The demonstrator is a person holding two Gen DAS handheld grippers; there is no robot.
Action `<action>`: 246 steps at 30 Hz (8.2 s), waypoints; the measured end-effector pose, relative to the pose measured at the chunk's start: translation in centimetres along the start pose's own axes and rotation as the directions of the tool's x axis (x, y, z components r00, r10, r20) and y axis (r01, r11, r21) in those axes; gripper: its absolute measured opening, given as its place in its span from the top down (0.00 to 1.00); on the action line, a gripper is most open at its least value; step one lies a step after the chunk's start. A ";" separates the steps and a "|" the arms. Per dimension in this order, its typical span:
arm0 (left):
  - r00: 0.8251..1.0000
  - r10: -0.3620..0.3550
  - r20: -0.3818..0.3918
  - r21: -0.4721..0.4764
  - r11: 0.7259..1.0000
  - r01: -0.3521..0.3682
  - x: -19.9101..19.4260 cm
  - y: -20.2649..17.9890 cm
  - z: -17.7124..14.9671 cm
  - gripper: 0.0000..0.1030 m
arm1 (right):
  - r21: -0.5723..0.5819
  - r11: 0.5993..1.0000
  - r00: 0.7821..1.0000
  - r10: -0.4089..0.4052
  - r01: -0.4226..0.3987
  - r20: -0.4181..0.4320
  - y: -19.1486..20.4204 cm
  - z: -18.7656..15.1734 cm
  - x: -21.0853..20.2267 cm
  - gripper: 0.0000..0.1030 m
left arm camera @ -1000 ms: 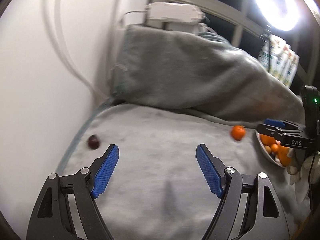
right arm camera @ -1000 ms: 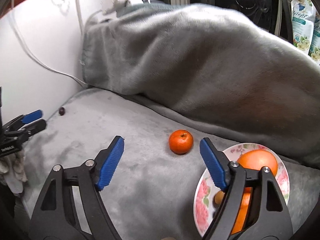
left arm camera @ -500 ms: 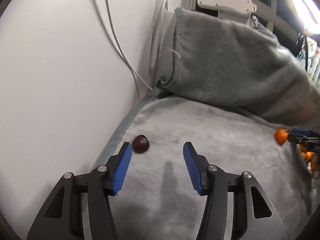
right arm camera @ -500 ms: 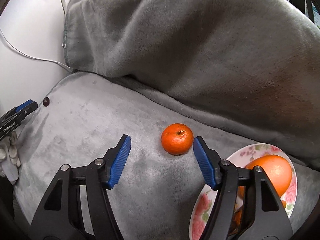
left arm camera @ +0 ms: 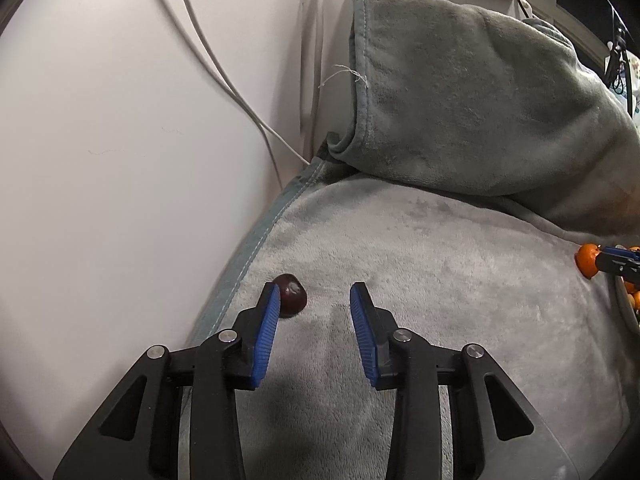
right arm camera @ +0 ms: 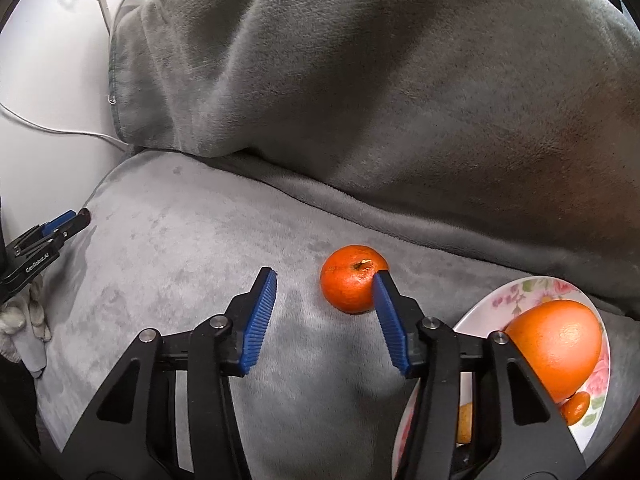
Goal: Organize fruits
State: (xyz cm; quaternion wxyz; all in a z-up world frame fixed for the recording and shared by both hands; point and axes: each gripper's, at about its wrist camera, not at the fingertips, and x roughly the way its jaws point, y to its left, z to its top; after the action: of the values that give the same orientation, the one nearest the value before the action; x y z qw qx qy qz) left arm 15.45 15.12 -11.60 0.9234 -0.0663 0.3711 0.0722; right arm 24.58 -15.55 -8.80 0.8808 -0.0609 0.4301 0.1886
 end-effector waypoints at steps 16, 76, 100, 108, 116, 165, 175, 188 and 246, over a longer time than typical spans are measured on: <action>1.000 -0.016 -0.007 -0.033 0.999 0.016 0.6 0.7 0.4 0.73 | -0.011 0.996 0.996 -0.087 0.088 0.026 0.7 0.7 0.5 0.50; 0.998 0.031 -0.063 -0.027 0.999 -0.032 2.0 1.3 0.9 0.79 | -0.027 1.000 1.000 -0.009 0.010 0.030 0.6 -0.4 -0.2 0.65; 0.985 -0.144 0.092 0.088 0.987 0.136 -6.4 -6.3 0.5 0.79 | -0.004 0.999 0.982 0.053 -0.053 0.179 0.1 -3.5 -9.4 0.66; 0.963 -0.242 0.118 0.140 0.964 0.226 -8.3 -10.9 0.5 0.79 | 0.018 0.999 0.972 0.036 -0.042 0.231 -1.4 -4.9 -13.0 0.73; 0.942 -0.322 0.098 0.182 0.936 0.301 -8.3 -15.1 0.2 0.80 | 0.071 0.994 0.969 0.062 -0.081 0.238 -4.6 -5.9 -14.5 0.94; 0.806 -0.585 -0.094 0.339 0.742 0.578 -6.5 -32.9 -1.0 0.51 | 0.231 0.972 0.963 -0.017 -0.048 0.269 -10.9 -15.6 -19.7 0.43; 0.832 -0.554 -0.035 0.313 0.784 0.536 -8.4 -28.8 0.1 0.46 | 0.176 0.981 0.962 0.027 -0.078 0.271 -8.3 -14.8 -19.1 0.34; 0.921 -0.374 0.108 0.216 0.913 0.345 -11.9 -16.7 -0.2 0.35 | -0.010 0.984 0.962 0.173 -0.175 0.213 -1.4 -11.6 -16.1 0.24; 0.964 -0.241 0.110 0.059 0.970 0.236 -13.9 -7.5 -5.2 0.35 | -0.176 0.966 0.966 0.217 -0.191 0.141 5.3 -7.4 -10.0 0.58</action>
State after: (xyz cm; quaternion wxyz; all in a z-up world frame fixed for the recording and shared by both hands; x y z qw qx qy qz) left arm 3.36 5.67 -5.16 0.9468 -0.0851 0.3073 -0.0442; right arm 11.55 -15.48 -5.28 0.8804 -0.0718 0.3456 0.3167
